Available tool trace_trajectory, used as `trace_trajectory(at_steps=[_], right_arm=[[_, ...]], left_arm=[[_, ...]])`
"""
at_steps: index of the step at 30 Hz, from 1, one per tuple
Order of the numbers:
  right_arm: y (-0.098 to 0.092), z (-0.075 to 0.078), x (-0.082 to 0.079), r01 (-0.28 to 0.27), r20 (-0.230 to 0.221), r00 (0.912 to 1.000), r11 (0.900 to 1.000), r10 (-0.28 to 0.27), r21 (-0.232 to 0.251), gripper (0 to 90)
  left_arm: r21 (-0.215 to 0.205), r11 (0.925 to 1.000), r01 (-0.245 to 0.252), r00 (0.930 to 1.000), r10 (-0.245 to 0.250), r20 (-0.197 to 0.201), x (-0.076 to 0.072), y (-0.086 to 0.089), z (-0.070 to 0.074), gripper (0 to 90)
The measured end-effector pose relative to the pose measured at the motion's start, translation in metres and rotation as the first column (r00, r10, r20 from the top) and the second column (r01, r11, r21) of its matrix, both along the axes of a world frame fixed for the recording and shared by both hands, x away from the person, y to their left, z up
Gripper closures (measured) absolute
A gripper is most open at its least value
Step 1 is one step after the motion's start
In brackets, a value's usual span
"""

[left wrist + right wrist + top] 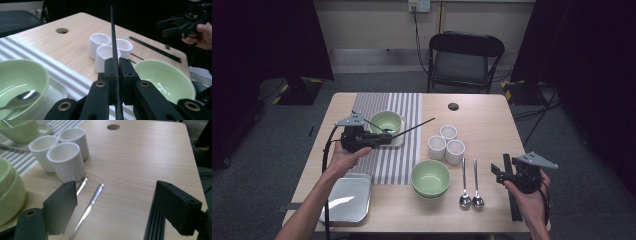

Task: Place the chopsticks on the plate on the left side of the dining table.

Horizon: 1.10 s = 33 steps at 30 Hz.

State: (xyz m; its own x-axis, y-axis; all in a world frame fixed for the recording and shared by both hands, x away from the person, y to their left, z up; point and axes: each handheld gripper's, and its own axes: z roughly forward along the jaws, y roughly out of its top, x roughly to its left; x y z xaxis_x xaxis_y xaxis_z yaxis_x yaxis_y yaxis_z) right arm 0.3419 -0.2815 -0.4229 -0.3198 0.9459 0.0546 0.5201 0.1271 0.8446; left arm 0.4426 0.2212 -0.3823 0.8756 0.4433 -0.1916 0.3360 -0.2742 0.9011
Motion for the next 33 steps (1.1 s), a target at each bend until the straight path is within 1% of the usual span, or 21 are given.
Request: trace_trajectory(at_steps=[1,3,6,8,11,12,13,14,15,16,17,19,20,21,23,25,26,27,28,30,33], right_arm=[[-0.002,-0.002,0.0,0.004,-0.009,1.0,1.0,-0.004,-0.004,17.5],[-0.011,-0.011,0.003,0.017,-0.039,0.9991,1.0,-0.018,-0.009,16.5],[-0.02,-0.021,0.008,0.032,-0.072,0.9969,0.999,-0.032,0.004,16.4],[-0.023,-0.029,0.011,0.039,-0.089,0.9952,0.999,-0.039,-0.008,15.7],[-0.026,-0.041,0.014,0.044,-0.117,0.992,0.999,-0.047,-0.029,15.5],[-0.027,-0.045,0.015,0.05,-0.132,0.9898,0.998,-0.053,-0.03,15.5],[-0.028,-0.049,0.015,0.05,-0.145,0.9879,0.998,-0.055,-0.039,15.5],[-0.028,-0.053,0.015,0.051,-0.159,0.9852,0.996,-0.064,-0.079,15.5],[-0.028,-0.055,0.015,0.047,-0.164,0.9846,0.995,-0.061,-0.088,15.5],[-0.029,-0.057,0.016,0.045,-0.176,0.9827,0.996,-0.057,-0.075,15.5],[-0.029,-0.059,0.016,0.054,-0.178,0.9817,0.995,-0.067,-0.079,15.5],[-0.03,-0.063,0.016,0.052,-0.185,0.9801,0.993,-0.072,-0.11,15.5],[-0.029,-0.064,0.016,0.056,-0.188,0.9792,0.992,-0.077,-0.113,15.5],[-0.029,-0.066,0.017,0.057,-0.189,0.9788,0.991,-0.079,-0.119,15.5],[-0.029,-0.067,0.017,0.058,-0.188,0.9788,0.99,-0.082,-0.129,15.5],[-0.028,-0.068,0.017,0.051,-0.188,0.979,0.988,-0.078,-0.145,15.4],[-0.027,-0.07,0.018,0.052,-0.199,0.9767,0.988,-0.081,-0.146,15.0],[-0.027,-0.07,0.018,0.052,-0.199,0.9767,0.988,-0.081,-0.146,15.0],[-0.027,-0.073,0.017,0.051,-0.19,0.9789,0.989,-0.076,-0.138,14.1],[-0.027,-0.073,0.017,0.053,-0.185,0.9796,0.989,-0.078,-0.138,14.1],[-0.028,-0.075,0.014,0.051,-0.16,0.9845,0.99,-0.072,-0.128,14.0]], left_arm=[[-0.006,0.9999,-0.009,0.9999,0.009,-0.011,0.004,0.002,-0.002,85.9],[0.015,0.9991,-0.041,0.9989,0.041,-0.021,0.009,0.003,-0.008,85.9],[0.018,0.9982,-0.058,0.9977,0.058,-0.035,0.015,0.004,-0.017,85.9],[0.037,0.9971,-0.067,0.9969,0.069,-0.038,0.02,0.005,-0.023,85.9],[0.034,0.9965,-0.077,0.9955,0.079,-0.053,0.025,0.006,-0.031,85.9],[0.038,0.9964,-0.076,0.9954,0.078,-0.056,0.027,0.007,-0.033,86.0],[0.05,0.9949,-0.088,0.9945,0.091,-0.053,0.028,0.007,-0.036,86.0],[0.056,0.9946,-0.088,0.9945,0.09,-0.052,0.029,0.007,-0.036,85.9],[0.055,0.9946,-0.088,0.9941,0.091,-0.058,0.03,0.008,-0.038,85.9],[0.06,0.9935,-0.097,0.993,0.1,-0.062,0.031,0.008,-0.039,86.0],[0.065,0.9932,-0.097,0.9934,0.1,-0.055,0.031,0.009,-0.039,85.9],[0.058,0.9933,-0.1,0.9927,0.103,-0.062,0.033,0.009,-0.041,86.0],[0.055,0.9928,-0.106,0.9918,0.11,-0.066,0.034,0.011,-0.044,85.9],[0.061,0.9921,-0.11,0.9913,0.114,-0.067,0.035,0.011,-0.046,86.0],[0.097,0.9884,-0.117,0.9904,0.124,-0.063,0.038,0.01,-0.051,85.9],[0.11,0.9867,-0.12,0.9895,0.128,-0.069,0.041,0.009,-0.054,85.9],[0.118,0.9859,-0.119,0.9896,0.127,-0.066,0.042,0.009,-0.056,86.0],[0.118,0.9859,-0.119,0.9896,0.127,-0.066,0.042,0.009,-0.056,85.9],[0.113,0.9863,-0.121,0.9889,0.129,-0.073,0.044,0.009,-0.058,86.0],[0.124,0.9848,-0.121,0.9884,0.131,-0.076,0.046,0.008,-0.061,86.0],[0.147,0.9805,-0.13,0.9861,0.143,-0.084,0.049,0.009,-0.066,85.9]])
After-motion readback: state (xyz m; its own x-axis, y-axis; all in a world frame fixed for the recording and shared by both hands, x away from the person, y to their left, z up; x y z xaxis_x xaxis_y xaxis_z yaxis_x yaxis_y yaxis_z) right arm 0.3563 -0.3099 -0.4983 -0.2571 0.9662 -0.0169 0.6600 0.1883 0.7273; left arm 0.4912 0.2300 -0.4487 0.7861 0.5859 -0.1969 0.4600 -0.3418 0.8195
